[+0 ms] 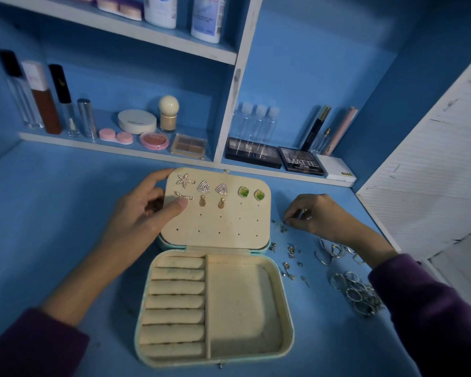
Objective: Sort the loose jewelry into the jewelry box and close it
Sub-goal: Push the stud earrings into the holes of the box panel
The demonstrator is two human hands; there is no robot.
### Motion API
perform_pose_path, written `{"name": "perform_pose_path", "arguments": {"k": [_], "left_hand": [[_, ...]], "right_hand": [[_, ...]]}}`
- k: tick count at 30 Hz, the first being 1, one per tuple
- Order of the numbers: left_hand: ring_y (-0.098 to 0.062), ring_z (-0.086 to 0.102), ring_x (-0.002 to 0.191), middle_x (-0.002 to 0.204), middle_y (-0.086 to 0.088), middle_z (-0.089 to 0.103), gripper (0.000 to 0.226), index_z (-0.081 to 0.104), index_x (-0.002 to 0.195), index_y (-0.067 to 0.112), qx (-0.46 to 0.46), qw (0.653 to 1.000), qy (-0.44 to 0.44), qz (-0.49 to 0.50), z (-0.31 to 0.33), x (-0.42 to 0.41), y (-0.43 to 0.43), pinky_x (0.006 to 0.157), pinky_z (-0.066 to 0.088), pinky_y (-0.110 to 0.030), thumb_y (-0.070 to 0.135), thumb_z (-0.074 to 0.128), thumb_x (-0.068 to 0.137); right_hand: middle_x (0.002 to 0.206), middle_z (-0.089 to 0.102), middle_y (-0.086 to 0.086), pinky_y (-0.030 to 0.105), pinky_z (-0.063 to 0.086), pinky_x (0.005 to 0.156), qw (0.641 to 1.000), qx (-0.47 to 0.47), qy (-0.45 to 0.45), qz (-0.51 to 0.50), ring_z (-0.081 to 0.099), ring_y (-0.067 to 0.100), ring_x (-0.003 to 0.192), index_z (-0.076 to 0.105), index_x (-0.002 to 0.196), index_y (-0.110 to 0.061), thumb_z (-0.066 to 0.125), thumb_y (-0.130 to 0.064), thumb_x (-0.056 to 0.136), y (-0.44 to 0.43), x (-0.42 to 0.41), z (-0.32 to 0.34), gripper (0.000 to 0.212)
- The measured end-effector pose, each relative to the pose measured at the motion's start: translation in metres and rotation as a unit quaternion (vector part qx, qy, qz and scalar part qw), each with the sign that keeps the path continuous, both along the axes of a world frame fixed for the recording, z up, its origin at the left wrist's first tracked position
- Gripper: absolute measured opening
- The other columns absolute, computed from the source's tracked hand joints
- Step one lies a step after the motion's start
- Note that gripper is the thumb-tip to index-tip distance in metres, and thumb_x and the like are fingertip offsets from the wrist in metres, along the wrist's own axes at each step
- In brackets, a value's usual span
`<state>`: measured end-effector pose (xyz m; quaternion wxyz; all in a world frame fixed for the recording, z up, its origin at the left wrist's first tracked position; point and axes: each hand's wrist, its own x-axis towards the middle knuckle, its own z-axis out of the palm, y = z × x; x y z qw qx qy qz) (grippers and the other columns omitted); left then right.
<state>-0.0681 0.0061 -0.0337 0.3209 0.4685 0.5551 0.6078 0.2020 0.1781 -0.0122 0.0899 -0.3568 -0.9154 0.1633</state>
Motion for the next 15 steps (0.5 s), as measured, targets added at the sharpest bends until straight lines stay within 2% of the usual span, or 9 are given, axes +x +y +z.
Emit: {"name": "perform_pose_path", "arguments": {"k": [5, 9, 15], "left_hand": [[-0.009, 0.069, 0.084, 0.089, 0.008, 0.074, 0.043, 0.057, 0.11, 0.038, 0.001, 1.0, -0.002, -0.001, 0.0007, 0.0005, 0.0004, 0.07, 0.053, -0.016, 0.031, 0.075, 0.072], [-0.007, 0.069, 0.082, 0.089, 0.008, 0.074, 0.042, 0.056, 0.111, 0.038, 0.002, 1.0, -0.005, -0.006, 0.002, 0.0017, -0.0007, 0.067, 0.052, -0.014, 0.031, 0.063, 0.07], [-0.007, 0.069, 0.082, 0.088, 0.008, 0.074, 0.043, 0.056, 0.111, 0.039, 0.003, 1.0, -0.002, -0.006, 0.0026, 0.0017, -0.0009, 0.068, 0.052, -0.014, 0.033, 0.063, 0.069]], "right_hand": [[0.08, 0.064, -0.011, 0.005, 0.042, 0.067, 1.0, 0.003, 0.007, -0.001, 0.059, -0.004, 0.075, 0.072, 0.078, -0.017, 0.073, -0.009, 0.079, 0.0007, 0.0009, -0.0017, 0.009], [0.08, 0.065, -0.012, 0.007, 0.044, 0.069, 1.0, 0.002, 0.012, -0.001, 0.059, -0.005, 0.075, 0.072, 0.079, -0.016, 0.072, -0.007, 0.079, 0.0009, 0.0017, -0.0022, 0.009], [0.081, 0.067, -0.011, 0.006, 0.044, 0.069, 1.0, -0.008, 0.018, -0.007, 0.06, -0.002, 0.076, 0.074, 0.083, -0.016, 0.071, -0.005, 0.08, -0.0002, 0.0043, 0.0005, 0.012]]}}
